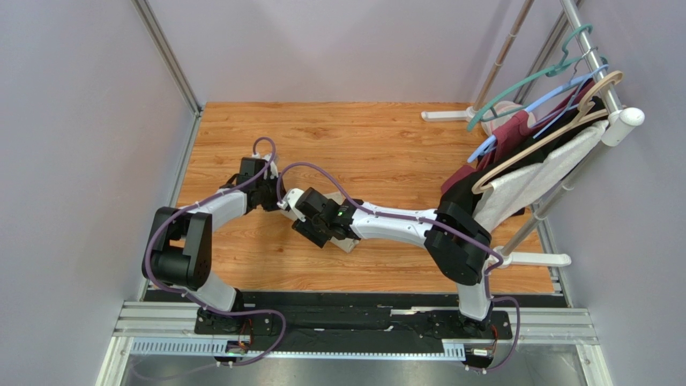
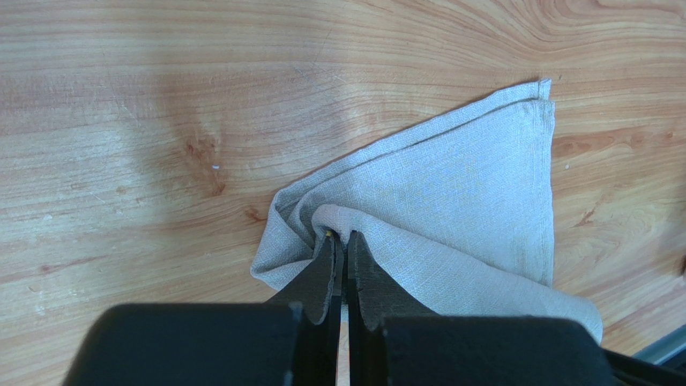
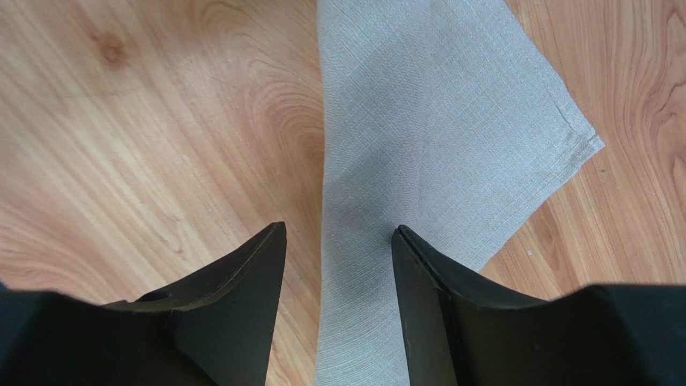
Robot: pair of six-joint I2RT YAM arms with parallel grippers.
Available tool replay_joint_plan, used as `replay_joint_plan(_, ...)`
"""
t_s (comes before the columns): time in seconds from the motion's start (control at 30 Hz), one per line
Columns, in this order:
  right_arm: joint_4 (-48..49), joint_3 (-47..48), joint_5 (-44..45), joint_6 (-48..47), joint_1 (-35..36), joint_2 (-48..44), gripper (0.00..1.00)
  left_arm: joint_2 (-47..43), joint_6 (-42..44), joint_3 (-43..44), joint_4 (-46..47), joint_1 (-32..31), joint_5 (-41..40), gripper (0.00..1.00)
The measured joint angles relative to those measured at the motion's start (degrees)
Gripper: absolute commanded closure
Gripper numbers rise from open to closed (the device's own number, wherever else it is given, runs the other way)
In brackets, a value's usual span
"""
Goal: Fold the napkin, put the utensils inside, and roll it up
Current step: Roll the napkin with the utensil
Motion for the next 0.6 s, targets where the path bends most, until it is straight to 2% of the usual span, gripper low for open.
replay_joint_plan(0.2,0.2,0.0,2.6,-0.8,0.0,2.1,0.46,0.0,0.0,0.0,-0.1,0.0,0.0,1.0)
replay_joint_plan(0.4,0.7,0.0,3.4,-1.2,0.0,3.7,0.52,0.1,0.0,0.1,-0.2,0.0,0.1,1.0)
replay_joint_plan(0.53,1.2,0.0,4.0,-1.2,-0.1,5.0,0.57,0.1,0.0,0.1,-0.2,0.0,0.2,1.0)
replay_joint_plan(0.6,1.3,0.0,4.2,-1.2,-0.3,5.2,0.63,0.1,0.0,0.1,-0.1,0.0,0.2,1.0)
